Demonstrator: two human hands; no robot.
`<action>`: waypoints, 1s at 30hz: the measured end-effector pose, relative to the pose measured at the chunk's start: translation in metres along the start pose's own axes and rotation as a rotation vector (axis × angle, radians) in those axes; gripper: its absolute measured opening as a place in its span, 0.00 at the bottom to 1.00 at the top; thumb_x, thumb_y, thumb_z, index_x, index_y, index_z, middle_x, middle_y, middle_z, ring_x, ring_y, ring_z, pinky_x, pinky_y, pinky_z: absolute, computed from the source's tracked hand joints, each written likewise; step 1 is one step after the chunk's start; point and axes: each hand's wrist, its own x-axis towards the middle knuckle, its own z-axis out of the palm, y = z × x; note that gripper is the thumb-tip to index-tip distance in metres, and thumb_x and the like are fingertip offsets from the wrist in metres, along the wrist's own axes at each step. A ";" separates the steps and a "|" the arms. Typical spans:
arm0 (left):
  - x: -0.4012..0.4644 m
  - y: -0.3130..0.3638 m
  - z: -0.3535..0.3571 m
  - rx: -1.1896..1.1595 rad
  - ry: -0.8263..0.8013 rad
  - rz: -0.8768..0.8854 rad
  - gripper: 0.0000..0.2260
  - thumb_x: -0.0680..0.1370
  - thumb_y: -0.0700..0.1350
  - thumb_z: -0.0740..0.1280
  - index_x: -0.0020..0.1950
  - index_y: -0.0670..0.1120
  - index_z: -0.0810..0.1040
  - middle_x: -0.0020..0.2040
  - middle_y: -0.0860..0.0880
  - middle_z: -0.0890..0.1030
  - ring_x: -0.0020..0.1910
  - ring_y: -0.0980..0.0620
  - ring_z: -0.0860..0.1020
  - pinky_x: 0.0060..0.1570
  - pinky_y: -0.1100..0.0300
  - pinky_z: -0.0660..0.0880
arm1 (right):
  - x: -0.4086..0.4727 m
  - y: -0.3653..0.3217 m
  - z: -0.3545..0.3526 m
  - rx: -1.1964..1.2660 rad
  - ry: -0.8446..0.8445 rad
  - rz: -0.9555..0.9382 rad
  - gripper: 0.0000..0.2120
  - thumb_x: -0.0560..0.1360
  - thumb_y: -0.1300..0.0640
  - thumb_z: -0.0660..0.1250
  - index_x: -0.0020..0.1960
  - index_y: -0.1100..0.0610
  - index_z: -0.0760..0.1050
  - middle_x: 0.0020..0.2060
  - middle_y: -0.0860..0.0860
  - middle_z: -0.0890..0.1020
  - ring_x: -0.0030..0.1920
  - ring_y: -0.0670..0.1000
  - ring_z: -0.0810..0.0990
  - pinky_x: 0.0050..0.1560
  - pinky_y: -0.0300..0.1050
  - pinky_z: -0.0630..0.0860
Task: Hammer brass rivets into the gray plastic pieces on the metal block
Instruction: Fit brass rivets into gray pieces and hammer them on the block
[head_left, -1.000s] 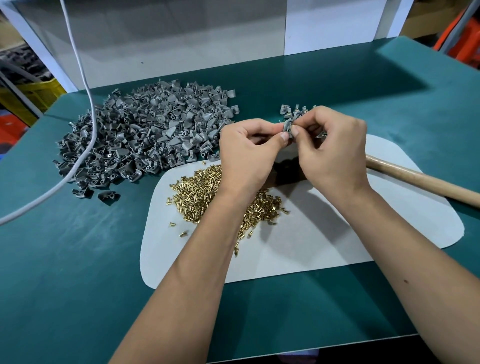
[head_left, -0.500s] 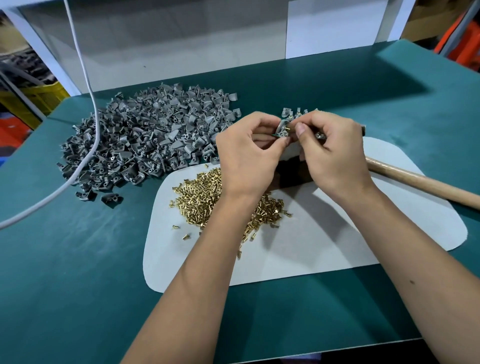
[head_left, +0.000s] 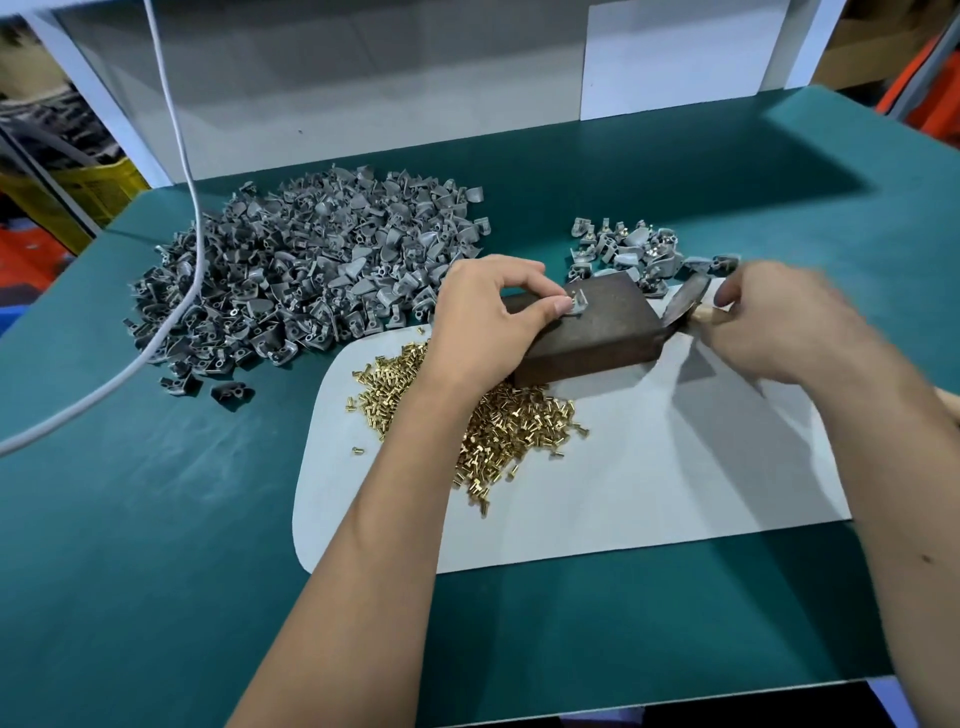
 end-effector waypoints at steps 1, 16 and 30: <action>0.001 -0.001 -0.001 -0.015 -0.006 -0.018 0.03 0.72 0.45 0.80 0.44 0.52 0.89 0.55 0.53 0.85 0.57 0.62 0.80 0.66 0.59 0.72 | 0.000 0.000 -0.001 -0.027 -0.028 -0.017 0.10 0.74 0.50 0.70 0.43 0.57 0.80 0.38 0.58 0.81 0.44 0.64 0.78 0.41 0.48 0.73; -0.001 0.000 0.003 -0.093 -0.032 -0.100 0.04 0.72 0.41 0.79 0.42 0.48 0.86 0.55 0.52 0.85 0.59 0.58 0.81 0.67 0.52 0.74 | -0.013 -0.037 -0.042 0.294 0.161 -0.335 0.18 0.83 0.50 0.62 0.37 0.57 0.76 0.29 0.58 0.76 0.33 0.60 0.74 0.30 0.45 0.66; 0.001 0.001 0.006 -0.197 -0.008 -0.190 0.04 0.71 0.37 0.80 0.41 0.45 0.87 0.41 0.60 0.82 0.47 0.57 0.84 0.50 0.66 0.79 | -0.034 -0.068 -0.033 0.148 0.076 -0.515 0.15 0.85 0.49 0.58 0.41 0.52 0.70 0.43 0.60 0.81 0.43 0.64 0.76 0.44 0.53 0.74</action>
